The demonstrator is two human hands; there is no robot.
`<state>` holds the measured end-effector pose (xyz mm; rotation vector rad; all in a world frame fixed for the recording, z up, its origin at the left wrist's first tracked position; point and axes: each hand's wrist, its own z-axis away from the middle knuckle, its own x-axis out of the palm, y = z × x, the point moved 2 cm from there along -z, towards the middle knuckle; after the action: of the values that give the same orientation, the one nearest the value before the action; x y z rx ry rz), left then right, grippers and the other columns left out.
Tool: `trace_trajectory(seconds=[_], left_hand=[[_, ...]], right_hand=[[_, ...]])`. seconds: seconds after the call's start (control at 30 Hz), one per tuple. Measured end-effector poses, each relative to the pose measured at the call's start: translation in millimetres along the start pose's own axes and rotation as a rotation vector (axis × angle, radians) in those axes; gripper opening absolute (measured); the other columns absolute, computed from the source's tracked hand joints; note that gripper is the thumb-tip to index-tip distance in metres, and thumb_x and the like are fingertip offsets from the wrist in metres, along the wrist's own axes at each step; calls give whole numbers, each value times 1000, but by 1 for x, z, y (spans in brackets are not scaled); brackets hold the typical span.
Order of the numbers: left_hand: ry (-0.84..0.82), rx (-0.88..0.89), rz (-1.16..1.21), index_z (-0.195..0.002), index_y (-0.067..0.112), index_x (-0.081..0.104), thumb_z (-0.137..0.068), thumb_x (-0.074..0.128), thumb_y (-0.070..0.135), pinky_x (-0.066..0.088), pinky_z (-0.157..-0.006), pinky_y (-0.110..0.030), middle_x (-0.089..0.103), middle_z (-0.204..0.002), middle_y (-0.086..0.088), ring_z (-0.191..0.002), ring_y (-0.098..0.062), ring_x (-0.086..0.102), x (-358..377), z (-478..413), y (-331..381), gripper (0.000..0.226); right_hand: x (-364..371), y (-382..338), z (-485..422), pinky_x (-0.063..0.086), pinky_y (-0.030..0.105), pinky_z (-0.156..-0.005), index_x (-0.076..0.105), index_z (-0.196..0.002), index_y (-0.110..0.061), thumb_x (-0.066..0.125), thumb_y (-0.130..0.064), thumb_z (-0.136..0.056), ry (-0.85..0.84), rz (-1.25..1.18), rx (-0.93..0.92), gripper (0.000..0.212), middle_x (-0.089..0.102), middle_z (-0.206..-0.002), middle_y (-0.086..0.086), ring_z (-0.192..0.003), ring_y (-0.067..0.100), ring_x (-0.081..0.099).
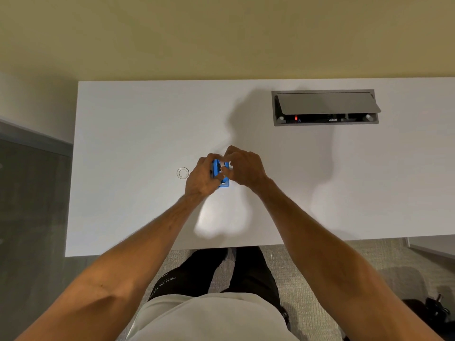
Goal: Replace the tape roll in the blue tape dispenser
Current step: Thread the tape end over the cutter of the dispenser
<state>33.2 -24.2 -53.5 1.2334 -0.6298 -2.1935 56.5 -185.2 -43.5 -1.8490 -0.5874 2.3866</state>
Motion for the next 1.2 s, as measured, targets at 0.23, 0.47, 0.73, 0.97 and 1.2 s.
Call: trace_trajectory(seconds=[0.23,0.47,0.73,0.97,1.2], left_hand=[[-27,73,-66,-142,22,56,-100,70,39,60,-90,-38,64,-134,-8,-112,-29,71,-4,-4,-1,48],[-23,91,-76,-143,21,54,-100,70,29,63,-91,-44,62,-134,-10,-109,-32,71,-4,-2,0,47],[-59,78,-28,-144,26,55,-99,72,38,60,-98,-43,62,-140,-4,-120,-25,67,-8,-2,-3,49],[-76,136,-55,-142,22,58,-101,70,27,60,-99,-47,65,-134,-6,-121,-27,66,-10,-3,-4,43],[-53,126,-76,-149,14,55,-101,71,32,59,-104,-46,64,-138,-12,-121,-32,68,-7,-3,-5,54]], right_hand=[[2,-4,2,50,27,-64,71,-113,-19,62,-54,-96,35,47,-26,41,72,-105,-4,-69,19,66],[-1,-5,2,49,28,-63,72,-108,-17,64,-52,-95,70,17,-46,38,74,-98,-1,-66,18,63],[-2,-8,7,52,29,-62,68,-110,-18,64,-52,-93,55,29,-22,38,71,-100,-3,-64,18,61],[-2,-7,0,53,28,-63,69,-102,-19,65,-50,-93,29,22,-14,32,70,-94,-5,-65,18,63],[-3,-1,-6,61,33,-69,69,-95,-20,65,-42,-92,-12,-33,10,23,70,-92,-3,-75,19,69]])
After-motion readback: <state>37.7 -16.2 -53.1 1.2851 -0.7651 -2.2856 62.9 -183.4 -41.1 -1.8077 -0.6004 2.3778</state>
